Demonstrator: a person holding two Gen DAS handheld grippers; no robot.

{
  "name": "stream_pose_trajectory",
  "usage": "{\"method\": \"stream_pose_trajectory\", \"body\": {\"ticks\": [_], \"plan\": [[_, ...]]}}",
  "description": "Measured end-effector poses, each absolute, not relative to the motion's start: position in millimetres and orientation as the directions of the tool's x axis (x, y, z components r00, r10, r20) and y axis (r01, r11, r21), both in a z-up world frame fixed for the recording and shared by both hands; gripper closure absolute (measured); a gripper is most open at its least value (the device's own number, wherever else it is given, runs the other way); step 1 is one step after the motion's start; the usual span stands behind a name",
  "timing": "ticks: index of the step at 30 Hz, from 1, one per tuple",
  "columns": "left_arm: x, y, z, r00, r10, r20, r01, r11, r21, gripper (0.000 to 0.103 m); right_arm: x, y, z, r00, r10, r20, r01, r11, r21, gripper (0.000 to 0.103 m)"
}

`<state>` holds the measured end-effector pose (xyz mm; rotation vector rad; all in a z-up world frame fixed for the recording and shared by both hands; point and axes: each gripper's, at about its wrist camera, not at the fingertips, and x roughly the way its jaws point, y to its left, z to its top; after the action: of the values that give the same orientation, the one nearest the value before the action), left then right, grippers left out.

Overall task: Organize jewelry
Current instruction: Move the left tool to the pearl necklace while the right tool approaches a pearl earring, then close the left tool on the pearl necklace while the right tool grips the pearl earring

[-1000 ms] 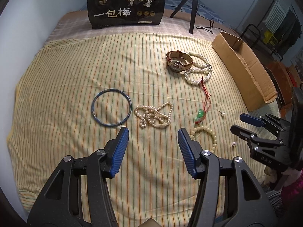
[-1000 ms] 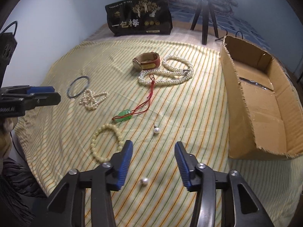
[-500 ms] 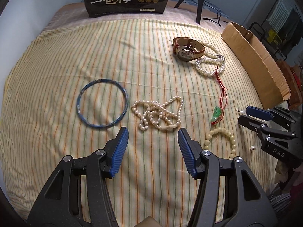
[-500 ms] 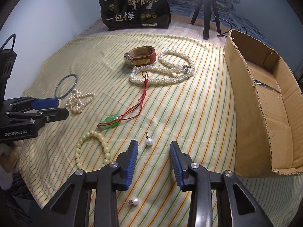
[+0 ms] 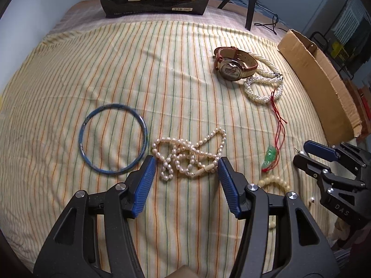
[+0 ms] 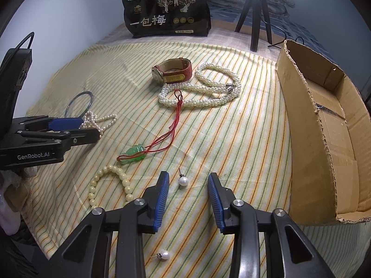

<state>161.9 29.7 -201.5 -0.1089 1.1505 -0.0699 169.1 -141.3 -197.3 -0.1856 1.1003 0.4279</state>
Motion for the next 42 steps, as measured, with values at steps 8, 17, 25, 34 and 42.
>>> {"method": "stream_pose_trajectory", "body": {"ticks": [8,17,25,34,42], "plan": [[160,16,-204,0.452,-0.037,-0.891,0.051,0.999,-0.016,0.062,168,-138,-198,0.394,0.23,-0.89,-0.432,0.901,0.041,0.069],[159,11,-202,0.468,-0.045,-0.882,0.074,0.997,-0.012,0.097,165,-133,-199,0.4,0.219,-0.89,-0.459,0.888,0.012,0.089],[152,19,-195,0.482,-0.06,-0.874,0.059,0.998,-0.037,0.099,163,-136,-195,0.401,0.249,-0.881,-0.453,0.89,0.045,0.097],[145,38,-154,0.544,-0.102,-0.833,0.019,0.994,-0.11,0.099,157,-141,-175,0.424,0.291,-0.858,-0.45,0.89,0.079,0.097],[138,43,-104,0.627,-0.15,-0.765,0.014,0.983,-0.182,0.099,148,-148,-138,0.478,0.329,-0.815,-0.454,0.886,0.091,0.097]]}}
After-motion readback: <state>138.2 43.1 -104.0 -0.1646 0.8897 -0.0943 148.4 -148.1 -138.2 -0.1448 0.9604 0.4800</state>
